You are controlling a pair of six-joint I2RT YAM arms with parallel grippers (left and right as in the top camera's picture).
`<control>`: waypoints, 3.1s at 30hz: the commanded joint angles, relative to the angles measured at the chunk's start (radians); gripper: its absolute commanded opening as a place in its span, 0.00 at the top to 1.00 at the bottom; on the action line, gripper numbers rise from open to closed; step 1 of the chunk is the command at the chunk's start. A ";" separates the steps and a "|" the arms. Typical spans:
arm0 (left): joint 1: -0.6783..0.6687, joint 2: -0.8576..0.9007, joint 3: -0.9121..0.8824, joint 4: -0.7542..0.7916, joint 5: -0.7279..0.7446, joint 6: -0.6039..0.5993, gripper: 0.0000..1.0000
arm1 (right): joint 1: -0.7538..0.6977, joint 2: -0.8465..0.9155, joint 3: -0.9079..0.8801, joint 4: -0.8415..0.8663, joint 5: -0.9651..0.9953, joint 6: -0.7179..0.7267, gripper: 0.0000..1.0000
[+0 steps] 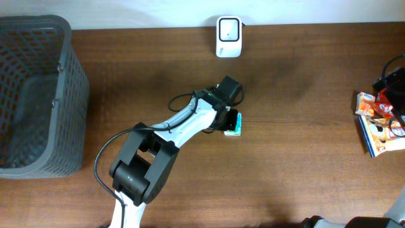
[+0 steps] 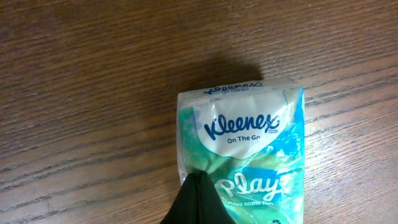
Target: Scan the item barcode
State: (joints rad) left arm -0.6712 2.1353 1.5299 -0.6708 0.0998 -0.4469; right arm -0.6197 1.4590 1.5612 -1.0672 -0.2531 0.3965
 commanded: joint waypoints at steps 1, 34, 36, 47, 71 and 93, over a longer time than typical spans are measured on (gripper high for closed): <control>-0.002 0.058 -0.058 -0.023 -0.018 -0.040 1.00 | -0.002 0.001 0.002 0.000 -0.002 0.005 0.02; 0.005 -0.040 0.075 -0.105 -0.018 -0.076 1.00 | -0.002 0.001 0.002 0.000 -0.002 0.005 0.02; 0.002 -0.040 0.074 -0.105 -0.018 -0.076 1.00 | -0.002 0.001 0.002 0.000 -0.002 0.005 0.02; -0.020 0.013 0.086 -0.081 -0.020 -0.043 1.00 | -0.002 0.001 0.002 0.000 -0.002 0.005 0.02; -0.046 0.072 0.125 -0.123 -0.051 -0.038 1.00 | -0.002 0.001 0.002 0.000 -0.002 0.005 0.02; -0.046 0.075 0.088 -0.129 -0.195 -0.064 1.00 | -0.002 0.001 0.002 0.000 -0.002 0.005 0.02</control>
State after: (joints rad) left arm -0.7177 2.1960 1.6295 -0.8104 -0.0788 -0.4976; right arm -0.6193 1.4590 1.5612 -1.0676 -0.2531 0.3969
